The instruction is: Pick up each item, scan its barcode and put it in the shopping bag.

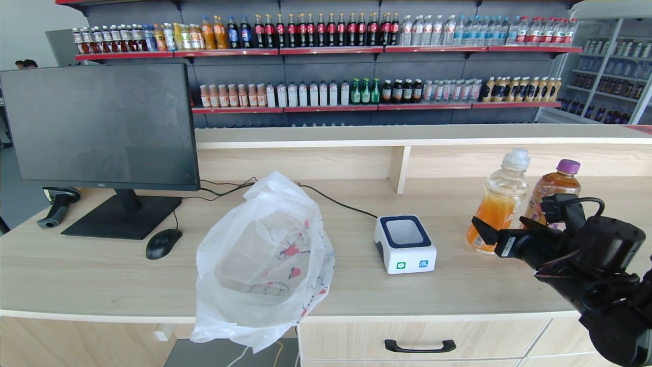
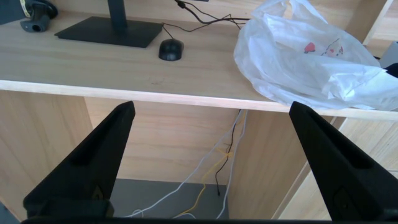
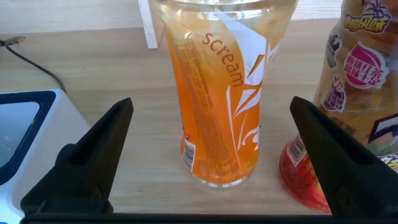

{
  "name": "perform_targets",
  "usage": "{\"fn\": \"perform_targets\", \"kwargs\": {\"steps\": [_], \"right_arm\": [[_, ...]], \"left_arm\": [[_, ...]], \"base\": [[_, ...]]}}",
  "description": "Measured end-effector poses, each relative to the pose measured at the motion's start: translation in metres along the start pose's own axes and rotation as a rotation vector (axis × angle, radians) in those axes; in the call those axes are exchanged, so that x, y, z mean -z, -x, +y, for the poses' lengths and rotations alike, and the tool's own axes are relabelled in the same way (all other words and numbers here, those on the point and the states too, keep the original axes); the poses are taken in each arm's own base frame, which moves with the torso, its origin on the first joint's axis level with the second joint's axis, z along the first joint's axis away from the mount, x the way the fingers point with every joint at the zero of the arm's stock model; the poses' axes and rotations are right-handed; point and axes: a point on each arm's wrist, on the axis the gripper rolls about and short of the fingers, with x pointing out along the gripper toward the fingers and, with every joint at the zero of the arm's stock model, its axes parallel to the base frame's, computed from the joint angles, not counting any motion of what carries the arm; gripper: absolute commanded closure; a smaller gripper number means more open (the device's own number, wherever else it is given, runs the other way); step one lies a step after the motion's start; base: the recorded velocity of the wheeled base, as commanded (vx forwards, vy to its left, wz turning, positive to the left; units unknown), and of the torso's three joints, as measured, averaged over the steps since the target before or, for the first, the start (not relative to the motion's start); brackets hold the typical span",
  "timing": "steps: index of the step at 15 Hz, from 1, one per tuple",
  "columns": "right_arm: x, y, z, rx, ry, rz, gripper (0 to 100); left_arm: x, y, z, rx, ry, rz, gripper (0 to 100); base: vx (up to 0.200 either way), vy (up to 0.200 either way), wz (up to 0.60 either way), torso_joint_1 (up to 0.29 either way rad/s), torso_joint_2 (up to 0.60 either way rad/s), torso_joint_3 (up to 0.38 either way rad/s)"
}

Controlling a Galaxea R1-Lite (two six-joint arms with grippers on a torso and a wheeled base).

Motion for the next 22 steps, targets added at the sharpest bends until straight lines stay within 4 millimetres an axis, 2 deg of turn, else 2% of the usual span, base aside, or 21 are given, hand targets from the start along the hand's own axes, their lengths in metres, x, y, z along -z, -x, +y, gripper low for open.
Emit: {"fn": "perform_targets", "kwargs": {"steps": [14, 20, 21, 22], "right_arm": [[0.004, -0.045, -0.003, -0.001, 0.013, -0.065, 0], [0.009, -0.056, -0.004, 0.004, 0.014, -0.069, 0], [0.010, -0.058, -0.005, 0.006, 0.014, -0.070, 100], [0.011, -0.059, -0.005, 0.007, 0.013, -0.068, 100]], "left_arm": [[0.000, 0.000, 0.000, 0.000, 0.000, 0.000, 0], [0.000, 0.000, 0.000, 0.000, 0.000, 0.000, 0], [0.000, 0.000, 0.000, 0.000, 0.000, 0.000, 0], [0.000, 0.000, 0.000, 0.000, 0.000, 0.000, 0]], "base": [[0.000, 0.000, 0.00, 0.000, 0.00, 0.000], [0.000, 0.000, 0.00, 0.000, 0.00, 0.000], [0.000, 0.000, 0.00, 0.000, 0.00, 0.000], [0.000, 0.000, 0.00, 0.000, 0.00, 0.000]]}}
